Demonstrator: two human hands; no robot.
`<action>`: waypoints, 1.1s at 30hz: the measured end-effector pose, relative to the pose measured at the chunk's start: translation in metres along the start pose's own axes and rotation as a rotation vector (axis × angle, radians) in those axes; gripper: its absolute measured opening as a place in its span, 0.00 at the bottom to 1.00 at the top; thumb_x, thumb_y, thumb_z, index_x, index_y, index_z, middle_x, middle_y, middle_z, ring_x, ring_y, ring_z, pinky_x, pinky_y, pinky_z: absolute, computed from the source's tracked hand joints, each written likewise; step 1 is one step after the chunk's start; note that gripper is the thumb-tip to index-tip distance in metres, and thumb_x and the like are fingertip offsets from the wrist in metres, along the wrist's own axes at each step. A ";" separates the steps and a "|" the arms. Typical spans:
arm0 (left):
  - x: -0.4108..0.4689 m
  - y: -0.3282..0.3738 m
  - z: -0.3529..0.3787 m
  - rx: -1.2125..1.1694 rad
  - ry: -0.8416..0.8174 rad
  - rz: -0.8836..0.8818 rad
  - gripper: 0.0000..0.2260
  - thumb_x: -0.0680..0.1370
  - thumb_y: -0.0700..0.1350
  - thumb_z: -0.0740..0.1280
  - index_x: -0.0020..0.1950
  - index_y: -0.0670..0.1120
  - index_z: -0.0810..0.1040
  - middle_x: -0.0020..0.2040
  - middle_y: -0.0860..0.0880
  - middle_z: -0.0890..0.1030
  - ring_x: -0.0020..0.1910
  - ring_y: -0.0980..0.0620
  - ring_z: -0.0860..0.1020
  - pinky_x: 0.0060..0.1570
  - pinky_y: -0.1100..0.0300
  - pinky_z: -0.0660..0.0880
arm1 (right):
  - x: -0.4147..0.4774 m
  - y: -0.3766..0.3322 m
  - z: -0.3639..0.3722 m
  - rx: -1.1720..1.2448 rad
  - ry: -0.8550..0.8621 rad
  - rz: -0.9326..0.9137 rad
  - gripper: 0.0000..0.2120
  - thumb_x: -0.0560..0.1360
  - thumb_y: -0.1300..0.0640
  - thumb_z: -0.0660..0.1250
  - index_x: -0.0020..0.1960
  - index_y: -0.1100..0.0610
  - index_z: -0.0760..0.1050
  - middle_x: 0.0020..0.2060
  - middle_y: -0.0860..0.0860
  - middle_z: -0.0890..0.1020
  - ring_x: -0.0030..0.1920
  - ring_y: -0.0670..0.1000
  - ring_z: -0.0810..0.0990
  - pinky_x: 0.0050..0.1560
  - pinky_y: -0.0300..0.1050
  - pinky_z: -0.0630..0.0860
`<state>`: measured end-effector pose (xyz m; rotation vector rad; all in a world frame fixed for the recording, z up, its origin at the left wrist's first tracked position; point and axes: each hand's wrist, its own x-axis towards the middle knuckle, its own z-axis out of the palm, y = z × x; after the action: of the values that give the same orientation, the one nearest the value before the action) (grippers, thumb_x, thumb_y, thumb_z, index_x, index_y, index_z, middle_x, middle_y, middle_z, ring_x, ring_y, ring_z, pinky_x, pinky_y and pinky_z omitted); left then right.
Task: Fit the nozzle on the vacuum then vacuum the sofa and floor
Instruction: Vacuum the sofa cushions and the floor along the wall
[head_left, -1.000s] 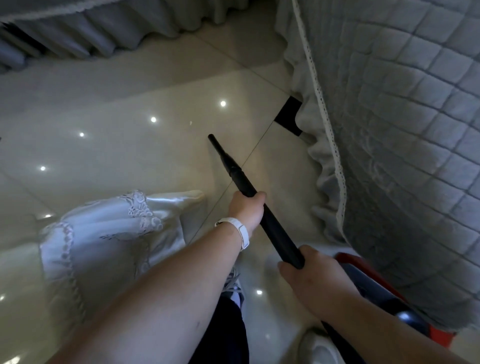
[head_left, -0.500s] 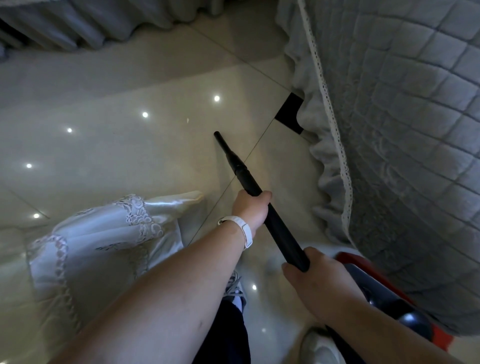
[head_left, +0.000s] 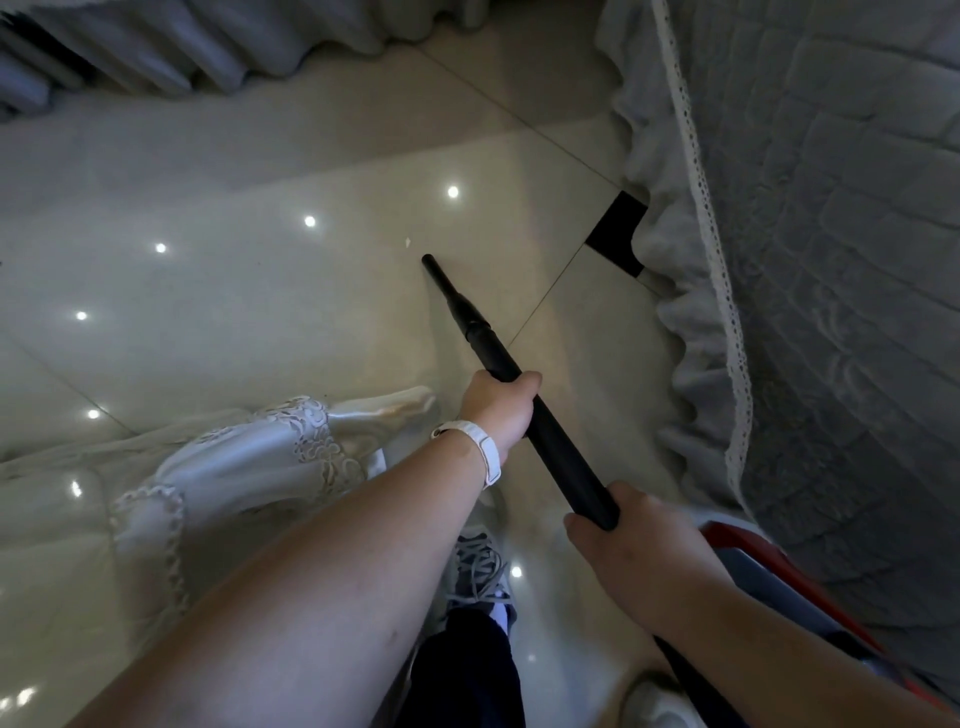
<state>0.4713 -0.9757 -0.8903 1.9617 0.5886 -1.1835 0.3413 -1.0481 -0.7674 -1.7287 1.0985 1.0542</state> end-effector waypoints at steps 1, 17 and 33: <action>0.002 0.002 -0.003 -0.008 0.003 -0.005 0.13 0.76 0.51 0.68 0.56 0.44 0.76 0.47 0.46 0.82 0.46 0.46 0.82 0.54 0.48 0.81 | 0.001 -0.004 0.000 0.004 -0.004 -0.003 0.10 0.78 0.44 0.65 0.48 0.50 0.72 0.37 0.50 0.81 0.33 0.48 0.80 0.27 0.41 0.70; 0.013 0.029 -0.026 0.007 0.037 -0.016 0.09 0.77 0.49 0.67 0.51 0.45 0.75 0.45 0.47 0.80 0.40 0.49 0.79 0.45 0.55 0.80 | 0.015 -0.034 -0.005 0.023 -0.025 -0.009 0.09 0.77 0.45 0.64 0.47 0.50 0.71 0.37 0.51 0.81 0.32 0.50 0.80 0.28 0.42 0.73; -0.076 0.054 0.006 -0.054 0.117 0.120 0.15 0.74 0.49 0.67 0.56 0.42 0.76 0.43 0.49 0.80 0.40 0.49 0.80 0.44 0.54 0.80 | -0.051 0.014 -0.050 -0.016 0.092 -0.112 0.07 0.74 0.45 0.65 0.47 0.47 0.72 0.36 0.49 0.81 0.32 0.49 0.81 0.33 0.46 0.81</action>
<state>0.4709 -1.0140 -0.8048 2.0005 0.5483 -0.9750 0.3250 -1.0848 -0.7069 -1.8446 1.0398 0.9246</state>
